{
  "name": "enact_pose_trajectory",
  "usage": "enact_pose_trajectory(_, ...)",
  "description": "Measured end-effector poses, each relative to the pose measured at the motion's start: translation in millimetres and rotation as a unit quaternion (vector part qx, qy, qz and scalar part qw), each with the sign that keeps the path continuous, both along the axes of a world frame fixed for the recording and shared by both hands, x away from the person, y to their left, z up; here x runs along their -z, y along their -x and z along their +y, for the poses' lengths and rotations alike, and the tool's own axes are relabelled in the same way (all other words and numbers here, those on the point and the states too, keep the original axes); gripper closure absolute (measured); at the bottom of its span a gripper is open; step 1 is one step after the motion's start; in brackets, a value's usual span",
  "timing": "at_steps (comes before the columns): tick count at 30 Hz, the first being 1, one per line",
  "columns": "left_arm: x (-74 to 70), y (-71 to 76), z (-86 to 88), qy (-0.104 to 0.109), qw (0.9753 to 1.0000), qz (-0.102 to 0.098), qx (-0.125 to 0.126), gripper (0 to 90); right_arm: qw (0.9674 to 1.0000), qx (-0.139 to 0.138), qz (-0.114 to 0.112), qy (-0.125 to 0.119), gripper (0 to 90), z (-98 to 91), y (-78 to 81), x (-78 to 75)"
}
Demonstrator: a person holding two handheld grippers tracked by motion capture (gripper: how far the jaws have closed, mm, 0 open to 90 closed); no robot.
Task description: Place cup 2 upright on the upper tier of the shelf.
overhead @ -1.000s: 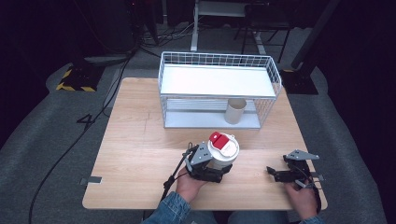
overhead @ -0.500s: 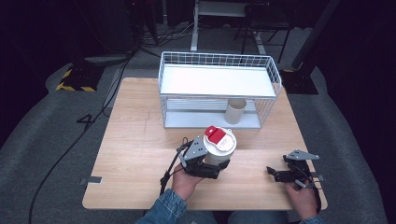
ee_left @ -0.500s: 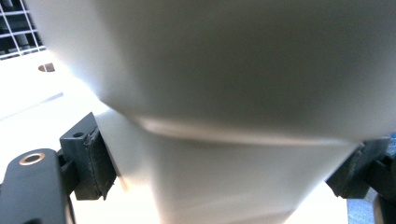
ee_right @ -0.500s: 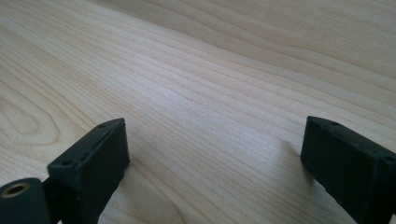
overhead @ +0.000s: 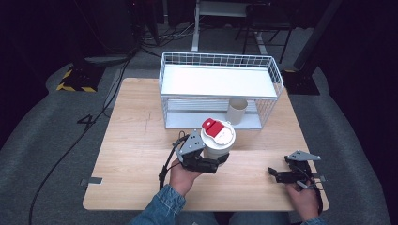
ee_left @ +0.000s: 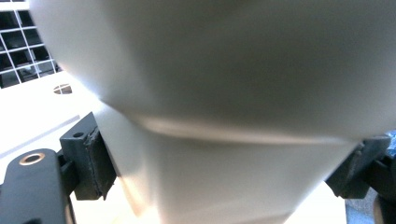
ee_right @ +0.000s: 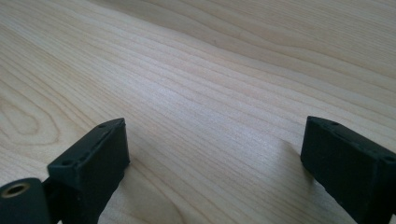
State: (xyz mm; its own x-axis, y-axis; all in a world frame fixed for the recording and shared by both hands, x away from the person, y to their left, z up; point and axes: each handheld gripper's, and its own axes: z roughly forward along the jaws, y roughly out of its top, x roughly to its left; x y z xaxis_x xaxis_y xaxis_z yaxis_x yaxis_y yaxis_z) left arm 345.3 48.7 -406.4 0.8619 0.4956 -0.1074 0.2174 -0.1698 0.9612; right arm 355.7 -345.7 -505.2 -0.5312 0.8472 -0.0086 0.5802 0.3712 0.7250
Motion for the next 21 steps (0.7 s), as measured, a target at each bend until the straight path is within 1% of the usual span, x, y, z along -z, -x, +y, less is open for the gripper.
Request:
enact_pose_trajectory(1, -1.9, -0.5, 0.5, -0.002, 1.0000, -0.003, 0.000, 14.5, 1.0000, 0.001, 0.000, 0.000, 8.2, 0.0, 0.1, 0.0)
enact_pose_trajectory(7, -11.7, -4.2, 1.5, -0.002, 1.0000, -0.007, 0.003, 14.5, 1.0000, 0.000, 0.000, 0.000, 8.2, 0.0, 0.0, 0.0)
enact_pose_trajectory(8, -15.6, -6.3, 2.1, -0.007, 0.9999, -0.009, 0.004, 14.5, 1.0000, 0.001, 0.000, 0.000, 8.2, 0.1, 0.2, 0.0)
enact_pose_trajectory(14, -28.0, -13.9, 5.0, -0.004, 0.9998, -0.016, 0.007, 14.6, 1.0000, 0.000, -0.001, 0.001, 8.1, 0.1, 0.1, 0.0)
enact_pose_trajectory(17, -35.7, -17.6, 7.2, 0.002, 0.9998, -0.019, 0.007, 14.6, 1.0000, 0.001, 0.000, 0.001, 8.1, 0.1, 0.3, 0.0)
enact_pose_trajectory(21, -41.3, -20.5, 8.7, 0.002, 0.9998, -0.021, 0.003, 14.5, 1.0000, 0.001, 0.000, 0.000, 8.1, 0.1, 0.2, -0.1)
